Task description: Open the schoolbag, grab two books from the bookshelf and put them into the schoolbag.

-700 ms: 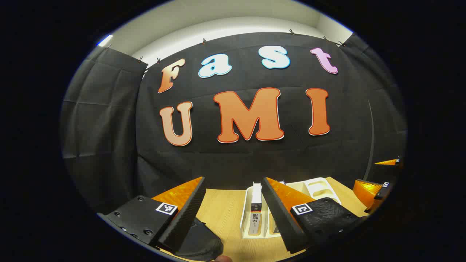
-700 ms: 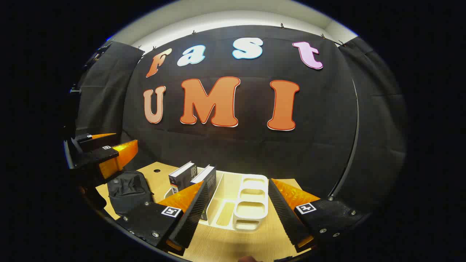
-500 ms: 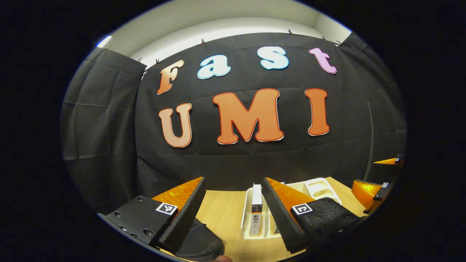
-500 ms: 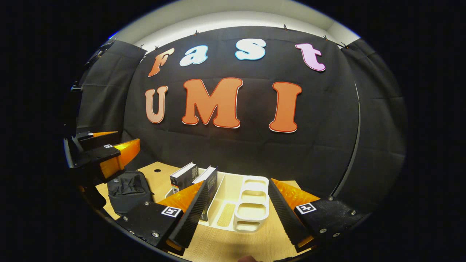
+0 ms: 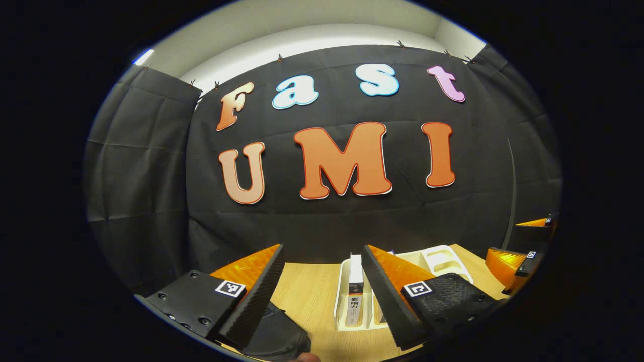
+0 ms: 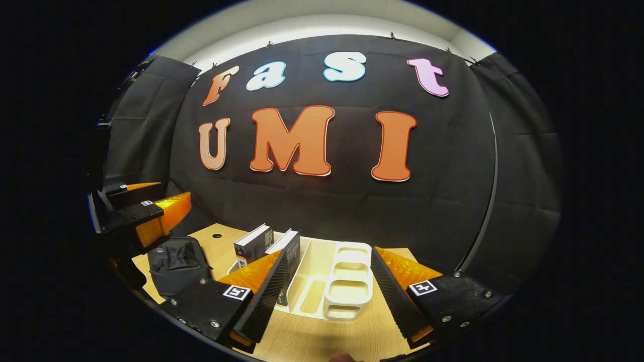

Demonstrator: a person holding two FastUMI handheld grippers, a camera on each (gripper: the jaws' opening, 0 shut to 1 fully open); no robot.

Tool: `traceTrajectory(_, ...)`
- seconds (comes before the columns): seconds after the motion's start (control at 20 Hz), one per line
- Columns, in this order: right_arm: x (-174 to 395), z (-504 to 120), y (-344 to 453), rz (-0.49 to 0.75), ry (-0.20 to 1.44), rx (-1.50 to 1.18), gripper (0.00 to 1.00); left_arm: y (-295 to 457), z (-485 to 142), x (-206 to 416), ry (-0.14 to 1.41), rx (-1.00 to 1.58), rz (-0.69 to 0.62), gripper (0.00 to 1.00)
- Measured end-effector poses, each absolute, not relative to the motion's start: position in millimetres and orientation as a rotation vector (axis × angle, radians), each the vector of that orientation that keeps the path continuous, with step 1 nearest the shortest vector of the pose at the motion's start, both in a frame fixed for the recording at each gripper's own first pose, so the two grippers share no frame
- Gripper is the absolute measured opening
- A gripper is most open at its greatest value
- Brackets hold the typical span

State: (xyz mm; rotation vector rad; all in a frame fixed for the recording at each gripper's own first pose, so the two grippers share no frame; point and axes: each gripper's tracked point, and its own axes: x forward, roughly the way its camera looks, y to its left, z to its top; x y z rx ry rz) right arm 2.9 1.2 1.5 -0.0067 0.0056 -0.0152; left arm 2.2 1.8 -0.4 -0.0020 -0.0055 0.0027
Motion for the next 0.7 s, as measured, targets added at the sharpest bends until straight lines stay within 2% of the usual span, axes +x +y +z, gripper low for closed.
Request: traceTrajectory(0.7,7.4,2.6,13.9,-0.009,0.014,-0.012,0.98,7.2,3.2,3.7,-0.026,0.008,0.004,0.99)
